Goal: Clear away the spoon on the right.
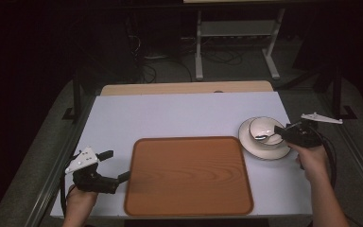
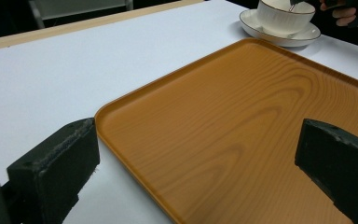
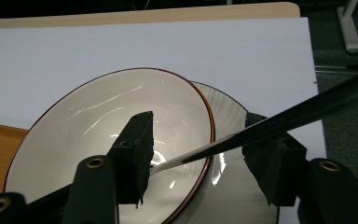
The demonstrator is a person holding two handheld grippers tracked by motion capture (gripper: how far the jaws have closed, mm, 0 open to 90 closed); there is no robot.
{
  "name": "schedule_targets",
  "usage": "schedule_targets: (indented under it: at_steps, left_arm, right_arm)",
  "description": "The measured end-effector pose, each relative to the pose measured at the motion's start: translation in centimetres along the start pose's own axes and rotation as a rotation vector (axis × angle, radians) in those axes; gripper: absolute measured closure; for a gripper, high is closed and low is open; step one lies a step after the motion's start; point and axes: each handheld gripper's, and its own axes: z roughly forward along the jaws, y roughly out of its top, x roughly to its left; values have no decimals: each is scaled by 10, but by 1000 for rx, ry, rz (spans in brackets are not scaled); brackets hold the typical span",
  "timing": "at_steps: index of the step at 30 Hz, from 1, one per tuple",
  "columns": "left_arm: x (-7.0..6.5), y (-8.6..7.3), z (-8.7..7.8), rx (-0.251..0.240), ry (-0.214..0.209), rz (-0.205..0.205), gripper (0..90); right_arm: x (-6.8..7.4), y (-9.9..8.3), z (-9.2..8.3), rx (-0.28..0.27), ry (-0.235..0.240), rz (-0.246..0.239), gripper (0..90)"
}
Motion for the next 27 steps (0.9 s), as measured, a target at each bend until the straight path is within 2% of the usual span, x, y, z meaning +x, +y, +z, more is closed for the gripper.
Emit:
schedule_targets:
  at_steps: [8,11,15,18,22,27]
  left_arm:
    - [0,0,0,1,0,1,0]
    - [0,0,0,1,-1,4,0]
    - [0,0,0,-1,1,1,0]
    - [0,0,0,-1,0,3,0]
    - [-1,0,0,-1,0,4,0]
    - [0,0,-1,-2,-1,4,0]
  right_arm:
    - [-3,-3,3,15,10,14,516]
    - [-4,-4,2,20,18,24,592]
    - [-4,-4,2,21,21,14,655]
    - [-3,-3,1,21,15,12,668]
    - [-3,-3,-2,12,1,4,698]
    - [-5,0,-10,-29,-24,-3,750]
